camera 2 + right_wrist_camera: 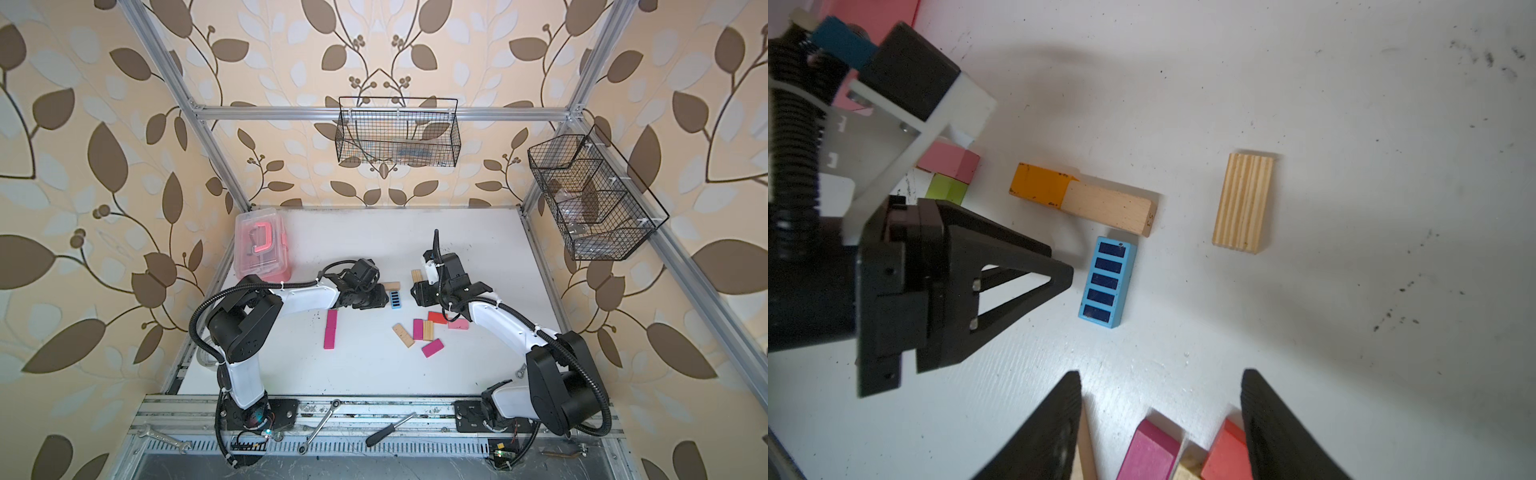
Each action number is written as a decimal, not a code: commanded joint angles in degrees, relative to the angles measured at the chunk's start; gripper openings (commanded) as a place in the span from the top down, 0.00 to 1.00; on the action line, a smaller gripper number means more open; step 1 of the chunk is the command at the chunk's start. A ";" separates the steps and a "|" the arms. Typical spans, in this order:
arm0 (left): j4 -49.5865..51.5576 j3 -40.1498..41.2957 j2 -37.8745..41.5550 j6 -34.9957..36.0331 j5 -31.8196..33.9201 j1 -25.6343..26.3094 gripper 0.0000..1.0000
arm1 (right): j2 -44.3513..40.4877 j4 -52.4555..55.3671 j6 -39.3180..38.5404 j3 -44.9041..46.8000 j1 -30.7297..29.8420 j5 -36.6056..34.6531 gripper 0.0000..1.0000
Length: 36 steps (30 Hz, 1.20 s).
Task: Assemble the number 7 with building blocks
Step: Assemble the building block at the center of the board, then adjust the building block at the center of the board.
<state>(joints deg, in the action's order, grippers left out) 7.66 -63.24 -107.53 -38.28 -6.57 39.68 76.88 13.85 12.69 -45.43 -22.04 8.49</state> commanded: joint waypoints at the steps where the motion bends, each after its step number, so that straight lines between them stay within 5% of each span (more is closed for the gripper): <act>1: 7.37 -1.09 -2.65 0.49 3.38 -0.32 0.56 | -2.23 1.93 -1.15 0.67 0.82 -1.78 0.36; 9: 12.63 -5.15 -5.47 1.46 5.81 0.84 0.72 | -8.18 4.21 -1.97 0.95 4.80 -0.35 0.33; 36: 14.03 -9.90 -9.41 0.82 4.43 2.86 0.70 | -13.08 6.03 -4.00 2.36 8.95 4.61 0.32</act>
<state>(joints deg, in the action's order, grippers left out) 15.92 -73.80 -113.97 -37.56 -2.52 42.06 64.47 19.25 9.98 -43.83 -13.26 11.66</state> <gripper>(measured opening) 0.296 0.681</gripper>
